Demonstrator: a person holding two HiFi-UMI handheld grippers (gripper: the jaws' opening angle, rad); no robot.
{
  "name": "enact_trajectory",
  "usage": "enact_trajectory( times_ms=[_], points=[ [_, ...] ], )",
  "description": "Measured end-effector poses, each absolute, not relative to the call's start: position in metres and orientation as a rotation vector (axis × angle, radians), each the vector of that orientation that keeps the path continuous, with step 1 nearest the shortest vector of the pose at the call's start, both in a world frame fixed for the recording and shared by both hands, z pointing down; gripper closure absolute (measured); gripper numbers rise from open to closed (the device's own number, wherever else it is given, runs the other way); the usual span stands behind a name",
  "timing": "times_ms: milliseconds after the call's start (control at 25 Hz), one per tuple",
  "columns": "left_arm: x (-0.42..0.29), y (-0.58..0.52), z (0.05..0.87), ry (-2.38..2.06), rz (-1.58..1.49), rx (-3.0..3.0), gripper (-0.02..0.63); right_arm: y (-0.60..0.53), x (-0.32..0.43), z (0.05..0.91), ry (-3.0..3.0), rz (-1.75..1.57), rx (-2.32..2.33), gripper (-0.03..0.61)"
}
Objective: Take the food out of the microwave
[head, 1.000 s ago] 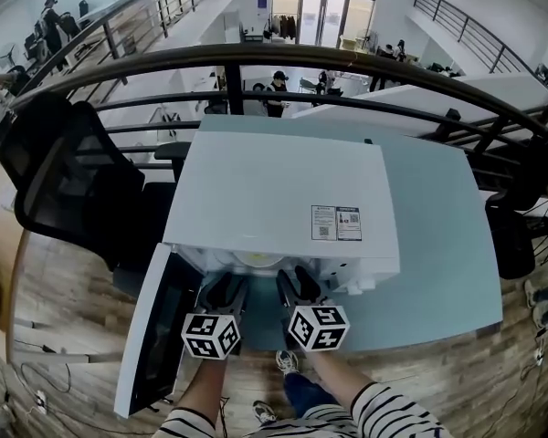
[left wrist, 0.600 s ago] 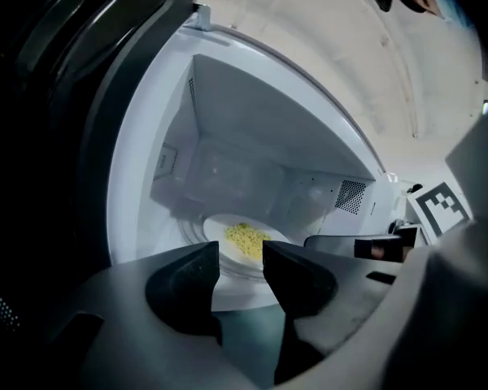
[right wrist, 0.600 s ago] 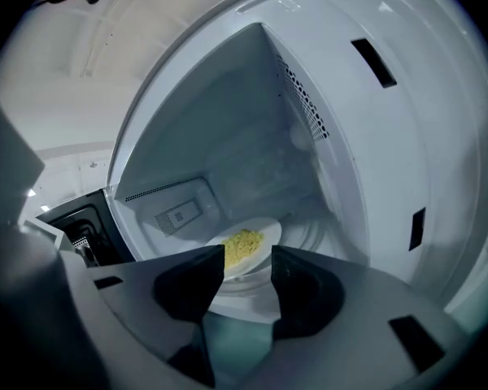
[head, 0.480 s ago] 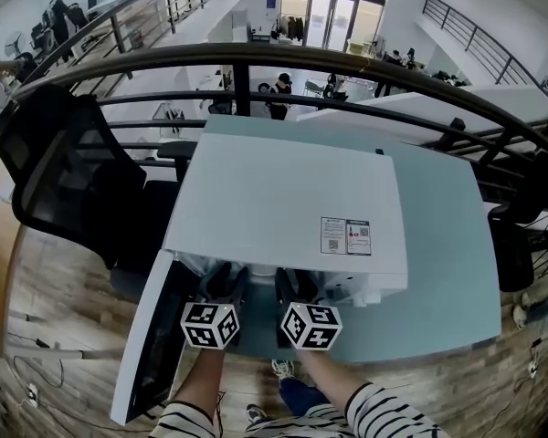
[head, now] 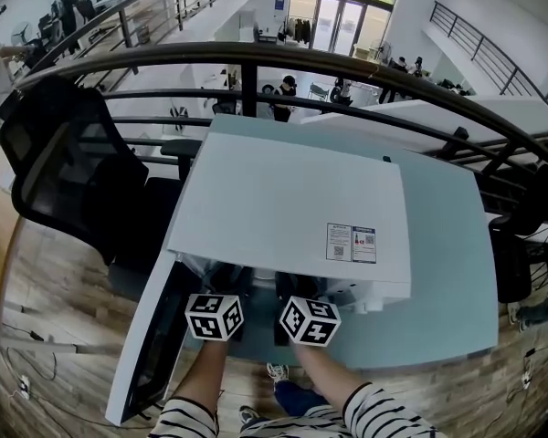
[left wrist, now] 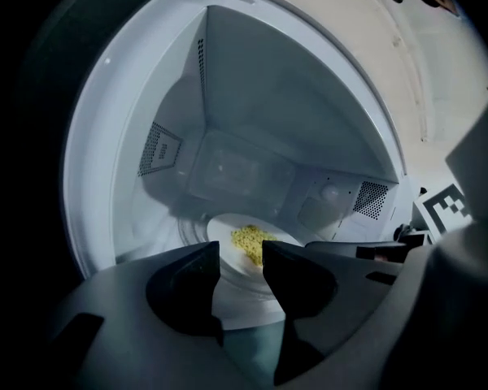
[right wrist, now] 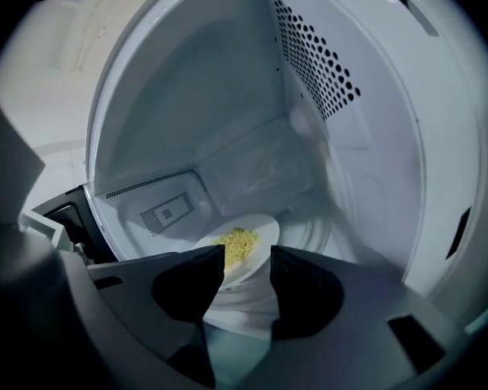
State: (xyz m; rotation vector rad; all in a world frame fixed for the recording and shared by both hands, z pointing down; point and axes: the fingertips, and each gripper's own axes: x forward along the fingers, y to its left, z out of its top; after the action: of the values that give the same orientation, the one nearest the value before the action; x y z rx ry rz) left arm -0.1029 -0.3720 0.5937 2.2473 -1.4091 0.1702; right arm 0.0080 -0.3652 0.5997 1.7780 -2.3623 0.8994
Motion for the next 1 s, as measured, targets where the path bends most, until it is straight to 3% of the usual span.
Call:
enact_trajectory(
  times_ms=[1000],
  points=[
    [-0.102, -0.366, 0.594, -1.364, 0.12, 2.155, 0.463, -0.358, 0.002, 0.6, -2.368, 1.02, 1.693, 0.399]
  ],
)
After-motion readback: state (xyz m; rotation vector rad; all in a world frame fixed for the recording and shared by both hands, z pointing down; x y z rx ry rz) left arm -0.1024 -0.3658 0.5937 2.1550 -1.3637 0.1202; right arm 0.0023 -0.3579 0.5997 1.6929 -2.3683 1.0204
